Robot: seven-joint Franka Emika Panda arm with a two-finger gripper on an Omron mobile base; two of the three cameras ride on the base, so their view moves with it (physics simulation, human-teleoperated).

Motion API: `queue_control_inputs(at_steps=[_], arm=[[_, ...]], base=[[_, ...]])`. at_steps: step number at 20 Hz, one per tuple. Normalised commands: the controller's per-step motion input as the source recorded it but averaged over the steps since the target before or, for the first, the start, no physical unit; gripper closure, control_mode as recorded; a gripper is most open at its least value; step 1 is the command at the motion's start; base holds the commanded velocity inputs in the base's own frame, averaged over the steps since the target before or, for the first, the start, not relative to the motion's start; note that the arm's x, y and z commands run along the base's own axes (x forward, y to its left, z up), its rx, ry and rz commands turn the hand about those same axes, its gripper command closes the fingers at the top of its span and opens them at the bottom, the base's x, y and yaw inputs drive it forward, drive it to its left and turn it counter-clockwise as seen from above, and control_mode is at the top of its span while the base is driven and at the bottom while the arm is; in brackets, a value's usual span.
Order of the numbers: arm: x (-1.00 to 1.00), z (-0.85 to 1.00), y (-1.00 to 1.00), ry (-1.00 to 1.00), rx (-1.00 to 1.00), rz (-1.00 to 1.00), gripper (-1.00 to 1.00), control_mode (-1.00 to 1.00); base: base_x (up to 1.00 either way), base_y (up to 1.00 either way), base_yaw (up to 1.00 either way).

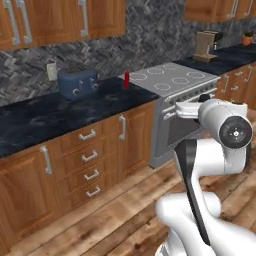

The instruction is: Collect the turmeric, ketchup, and shaker from the cabinet and place them next to the stove.

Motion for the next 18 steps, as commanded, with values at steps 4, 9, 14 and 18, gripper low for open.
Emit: queue_control_inputs(at_steps=[4,9,14,18], arm=[[0.0,0.0,0.0,0.0,0.0,0.0,1.0,1.0],[0.0,0.0,0.0,0.0,0.0,0.0,1.0,1.0],[0.0,0.0,0.0,0.0,0.0,0.0,1.0,1.0],[0.0,0.0,0.0,0.0,0.0,0.0,1.0,1.0]], base=[[1.0,-0.35,-0.1],[1.0,-0.65,-0.01],[1.0,-0.75,0.0],[1.0,-0.72,0.01]])
